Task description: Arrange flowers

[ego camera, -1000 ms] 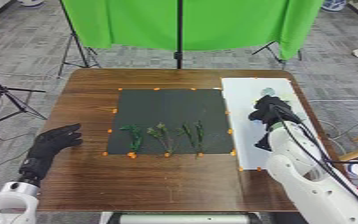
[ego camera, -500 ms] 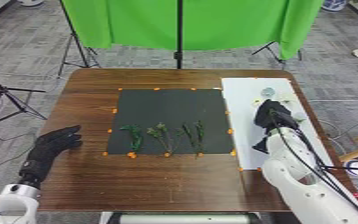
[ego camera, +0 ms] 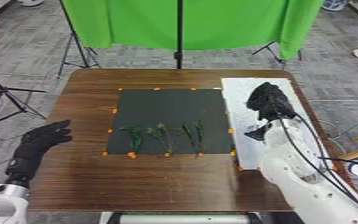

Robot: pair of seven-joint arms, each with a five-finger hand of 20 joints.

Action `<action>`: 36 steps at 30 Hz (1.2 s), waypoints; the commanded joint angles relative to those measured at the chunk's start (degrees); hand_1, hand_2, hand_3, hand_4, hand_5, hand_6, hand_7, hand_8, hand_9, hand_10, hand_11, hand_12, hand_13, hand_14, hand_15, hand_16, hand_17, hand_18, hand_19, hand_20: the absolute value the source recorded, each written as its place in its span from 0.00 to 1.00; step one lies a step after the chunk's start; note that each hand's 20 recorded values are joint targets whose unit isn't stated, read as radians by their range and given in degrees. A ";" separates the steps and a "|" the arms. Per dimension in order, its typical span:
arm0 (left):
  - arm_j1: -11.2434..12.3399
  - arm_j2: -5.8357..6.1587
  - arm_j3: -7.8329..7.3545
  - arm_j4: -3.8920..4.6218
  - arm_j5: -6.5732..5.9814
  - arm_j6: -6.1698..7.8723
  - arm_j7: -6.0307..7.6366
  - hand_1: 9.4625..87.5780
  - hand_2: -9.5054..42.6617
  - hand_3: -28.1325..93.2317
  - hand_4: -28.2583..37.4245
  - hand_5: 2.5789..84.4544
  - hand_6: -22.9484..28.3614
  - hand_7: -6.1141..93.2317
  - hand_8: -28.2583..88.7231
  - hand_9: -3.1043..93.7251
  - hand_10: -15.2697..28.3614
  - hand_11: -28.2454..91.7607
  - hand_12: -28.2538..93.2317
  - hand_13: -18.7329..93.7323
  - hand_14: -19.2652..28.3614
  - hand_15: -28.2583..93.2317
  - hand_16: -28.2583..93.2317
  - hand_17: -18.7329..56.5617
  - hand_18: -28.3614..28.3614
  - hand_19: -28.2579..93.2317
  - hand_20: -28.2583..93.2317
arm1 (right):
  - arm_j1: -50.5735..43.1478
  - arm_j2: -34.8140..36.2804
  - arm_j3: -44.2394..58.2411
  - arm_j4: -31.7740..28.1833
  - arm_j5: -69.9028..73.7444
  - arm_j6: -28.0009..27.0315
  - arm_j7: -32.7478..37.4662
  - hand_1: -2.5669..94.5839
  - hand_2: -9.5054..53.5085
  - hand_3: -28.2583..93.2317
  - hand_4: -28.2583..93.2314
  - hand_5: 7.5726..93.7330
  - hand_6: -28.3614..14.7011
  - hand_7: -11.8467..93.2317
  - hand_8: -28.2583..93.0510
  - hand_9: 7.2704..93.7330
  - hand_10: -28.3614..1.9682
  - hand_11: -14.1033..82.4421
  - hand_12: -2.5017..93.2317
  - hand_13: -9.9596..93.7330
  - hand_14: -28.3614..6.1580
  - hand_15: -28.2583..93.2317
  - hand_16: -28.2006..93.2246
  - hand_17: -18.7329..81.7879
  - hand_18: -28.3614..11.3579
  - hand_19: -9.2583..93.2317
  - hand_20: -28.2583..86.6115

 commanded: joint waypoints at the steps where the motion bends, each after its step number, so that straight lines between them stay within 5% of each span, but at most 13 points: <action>1: 0.77 0.47 0.69 0.27 -5.36 5.93 1.76 0.18 0.55 0.75 0.01 0.54 0.55 0.19 0.18 0.51 0.68 0.42 0.33 0.54 0.81 0.46 0.22 0.39 0.77 0.42 0.45 | 23.10 -5.92 -12.78 2.45 8.64 -2.51 -11.33 0.69 0.00 0.69 0.13 0.84 0.60 0.33 0.35 0.95 0.60 0.26 0.48 1.00 0.79 0.66 0.54 0.82 0.43 1.00 0.66; 5: -1.71 0.58 4.62 1.53 -6.35 9.07 3.51 0.15 0.78 0.71 0.00 0.53 0.56 0.17 0.18 0.52 0.69 0.41 0.32 0.54 0.81 0.43 0.21 0.42 0.75 0.40 0.44 | 27.03 -11.96 -18.65 6.80 10.39 -4.44 -14.78 0.69 0.00 0.69 0.13 0.84 0.60 0.34 0.35 0.95 0.61 0.26 0.49 0.99 0.79 0.66 0.54 0.82 0.43 1.00 0.66; 9: -3.90 0.49 7.39 2.56 -5.71 8.01 3.25 0.16 0.82 0.71 0.00 0.53 0.56 0.17 0.18 0.54 0.69 0.41 0.32 0.56 0.81 0.43 0.22 0.43 0.75 0.40 0.43 | 26.87 -16.92 -21.97 10.22 9.66 -6.06 -16.35 0.68 0.00 0.70 0.12 0.84 0.61 0.34 0.35 0.94 0.62 0.26 0.49 0.99 0.79 0.66 0.54 0.82 0.44 1.00 0.66; 12: -4.42 0.57 7.89 2.83 -4.90 6.97 2.57 0.17 0.82 0.70 0.00 0.53 0.57 0.17 0.18 0.55 0.69 0.41 0.32 0.57 0.81 0.43 0.22 0.43 0.75 0.40 0.44 | 26.87 -19.03 -24.14 12.28 10.08 -9.23 -17.48 0.68 0.00 0.71 0.12 0.83 0.62 0.35 0.35 0.95 0.62 0.26 0.49 0.99 0.80 0.67 0.54 0.82 0.44 1.00 0.66; 22: -4.47 0.71 8.17 2.87 -5.15 7.10 2.91 0.18 0.84 0.69 0.00 0.52 0.58 0.16 0.17 0.55 0.69 0.41 0.31 0.59 0.80 0.43 0.22 0.43 0.75 0.41 0.44 | 29.12 -22.99 -32.52 18.84 8.51 -13.99 -20.03 0.66 0.00 0.73 0.10 0.82 0.65 0.37 0.34 0.95 0.65 0.26 0.49 0.99 0.80 0.69 0.53 0.82 0.43 1.00 0.69; 28: -6.14 0.99 9.29 3.76 -5.29 6.44 3.25 0.20 0.85 0.67 0.00 0.50 0.59 0.15 0.17 0.56 0.68 0.41 0.31 0.60 0.80 0.43 0.22 0.44 0.76 0.41 0.45 | 28.86 -24.76 -34.80 20.17 6.83 -14.08 -20.59 0.66 0.00 0.73 0.10 0.81 0.67 0.38 0.34 0.95 0.67 0.25 0.48 0.99 0.80 0.69 0.53 0.82 0.42 1.00 0.71; 36: -6.46 1.07 9.74 3.86 -5.11 6.06 2.94 0.19 0.81 0.66 0.00 0.50 0.60 0.14 0.17 0.56 0.68 0.41 0.30 0.60 0.81 0.43 0.22 0.43 0.76 0.41 0.45 | 28.86 -25.49 -36.09 20.60 6.23 -14.97 -20.15 0.65 0.00 0.74 0.09 0.80 0.69 0.37 0.34 0.95 0.69 0.24 0.47 1.00 0.80 0.69 0.52 0.83 0.43 1.00 0.70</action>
